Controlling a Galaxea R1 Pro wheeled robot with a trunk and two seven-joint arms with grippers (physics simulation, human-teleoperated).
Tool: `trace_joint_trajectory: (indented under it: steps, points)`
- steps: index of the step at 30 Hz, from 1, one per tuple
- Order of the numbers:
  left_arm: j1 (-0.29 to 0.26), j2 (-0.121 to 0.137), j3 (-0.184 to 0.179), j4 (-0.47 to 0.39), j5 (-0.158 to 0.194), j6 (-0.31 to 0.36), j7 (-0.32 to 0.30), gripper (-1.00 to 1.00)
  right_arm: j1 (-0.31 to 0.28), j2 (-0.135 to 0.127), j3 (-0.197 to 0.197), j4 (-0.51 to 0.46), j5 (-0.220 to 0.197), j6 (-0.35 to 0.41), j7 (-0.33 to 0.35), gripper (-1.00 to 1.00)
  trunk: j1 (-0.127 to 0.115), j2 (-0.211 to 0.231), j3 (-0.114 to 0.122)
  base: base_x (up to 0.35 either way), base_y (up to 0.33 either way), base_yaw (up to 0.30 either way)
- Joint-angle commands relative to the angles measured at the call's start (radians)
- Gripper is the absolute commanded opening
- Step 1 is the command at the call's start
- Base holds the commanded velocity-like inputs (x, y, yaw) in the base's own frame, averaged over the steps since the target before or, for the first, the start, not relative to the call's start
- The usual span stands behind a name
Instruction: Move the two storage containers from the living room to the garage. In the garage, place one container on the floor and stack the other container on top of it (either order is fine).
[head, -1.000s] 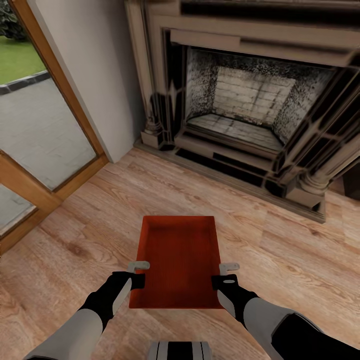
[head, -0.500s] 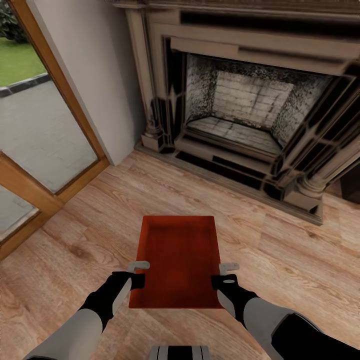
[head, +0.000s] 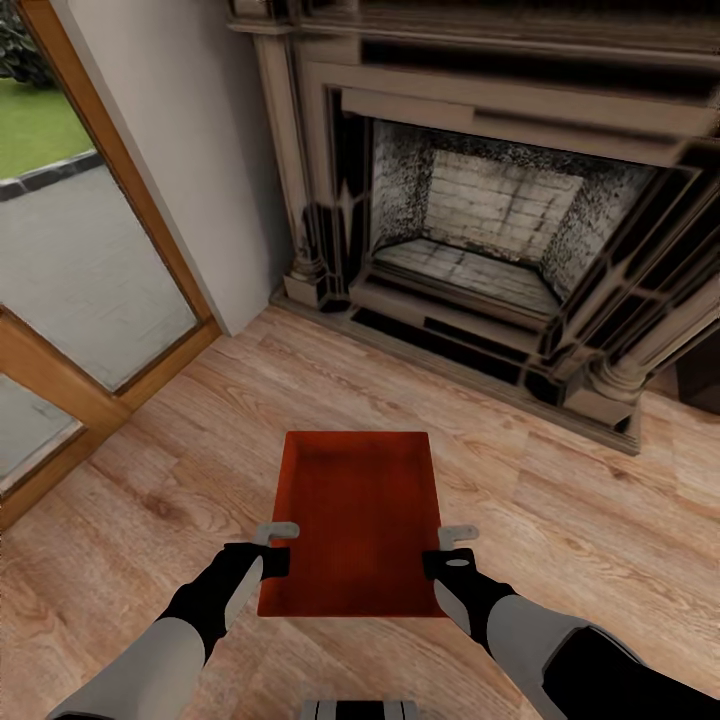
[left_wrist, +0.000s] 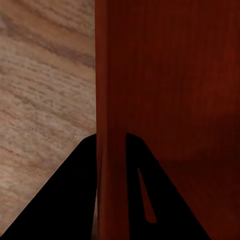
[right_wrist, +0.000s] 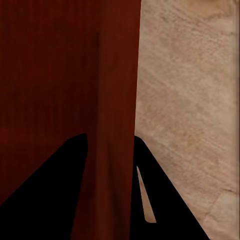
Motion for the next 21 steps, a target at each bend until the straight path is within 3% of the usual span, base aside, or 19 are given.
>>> trace_joint_trajectory:
  steps: [1, 21]
  points:
    - [0.0, 0.002, -0.004, -0.001, -0.005, 0.007, 0.015, -1.0, 0.0, -0.002, 0.011, -0.001, 0.001, 0.002, -0.007, -1.0, -0.004, 0.007, 0.003, 0.0, 0.0, 0.0]
    - [0.0, 0.002, -0.004, -0.001, -0.003, 0.007, 0.015, -1.0, 0.0, -0.002, 0.011, -0.001, 0.002, 0.001, -0.007, -1.0, -0.081, 0.147, 0.065, 0.0, 0.0, 0.0]
